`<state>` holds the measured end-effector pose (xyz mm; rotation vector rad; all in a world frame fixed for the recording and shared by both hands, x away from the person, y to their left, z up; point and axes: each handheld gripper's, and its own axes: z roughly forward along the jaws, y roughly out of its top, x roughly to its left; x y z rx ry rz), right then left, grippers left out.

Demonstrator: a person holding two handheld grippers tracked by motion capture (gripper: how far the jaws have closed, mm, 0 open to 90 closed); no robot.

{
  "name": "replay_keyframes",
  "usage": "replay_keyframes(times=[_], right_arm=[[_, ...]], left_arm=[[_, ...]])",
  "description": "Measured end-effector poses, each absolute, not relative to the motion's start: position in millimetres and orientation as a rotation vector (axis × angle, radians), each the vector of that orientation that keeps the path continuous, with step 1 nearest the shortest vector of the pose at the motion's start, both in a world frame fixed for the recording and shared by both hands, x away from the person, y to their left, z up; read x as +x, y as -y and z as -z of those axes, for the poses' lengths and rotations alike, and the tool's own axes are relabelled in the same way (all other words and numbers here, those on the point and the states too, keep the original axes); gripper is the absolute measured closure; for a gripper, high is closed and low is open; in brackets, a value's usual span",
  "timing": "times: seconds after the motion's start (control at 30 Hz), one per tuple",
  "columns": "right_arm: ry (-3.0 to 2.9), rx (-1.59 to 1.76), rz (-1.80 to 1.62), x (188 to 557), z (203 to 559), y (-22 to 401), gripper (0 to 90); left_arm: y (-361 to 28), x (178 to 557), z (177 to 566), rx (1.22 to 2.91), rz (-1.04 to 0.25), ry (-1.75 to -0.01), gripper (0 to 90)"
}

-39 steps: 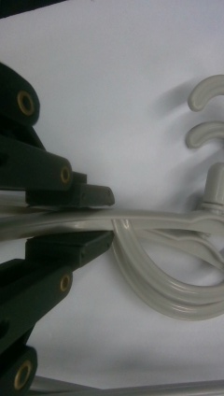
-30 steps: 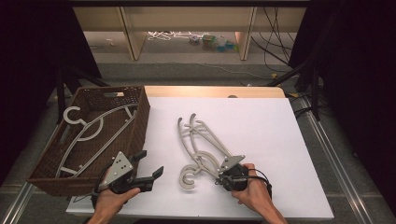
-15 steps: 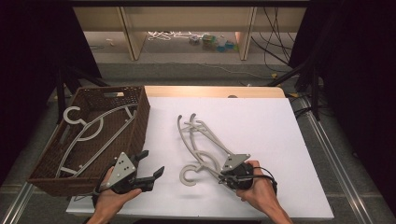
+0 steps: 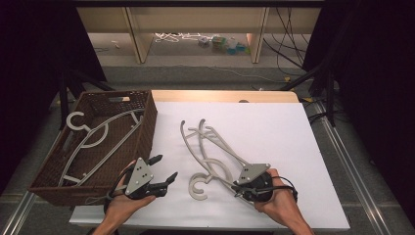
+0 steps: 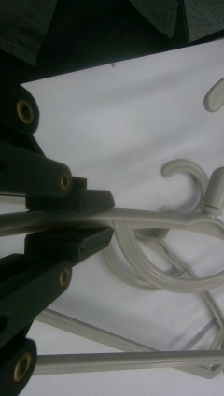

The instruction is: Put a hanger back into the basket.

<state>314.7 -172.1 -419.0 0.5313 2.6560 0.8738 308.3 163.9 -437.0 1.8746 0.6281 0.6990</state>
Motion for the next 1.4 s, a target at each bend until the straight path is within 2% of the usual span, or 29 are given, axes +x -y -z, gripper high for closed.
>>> replay_keyframes(times=[0.43, 0.6, 0.9, 1.13, 1.4], right_arm=[[-2.7, 0.482, -0.985, 300, 402, 175, 82.1], [-2.704, 0.444, -0.996, 298, 398, 175, 82.1], [-2.726, 0.409, -1.006, 295, 395, 174, 82.1], [-2.754, 0.381, -1.011, 292, 394, 173, 82.1], [-2.793, 0.325, -1.023, 291, 392, 172, 82.1]], left_arm=[[-146, 307, 430, 1.96, -0.812, -0.48, 27.8], [-141, 309, 431, 1.98, -0.813, -0.452, 30.2], [-126, 307, 430, 2.042, -0.833, -0.298, 32.1], [-121, 307, 432, 2.083, -0.803, -0.233, 33.4], [-113, 306, 432, 2.136, -0.795, -0.064, 42.2]])
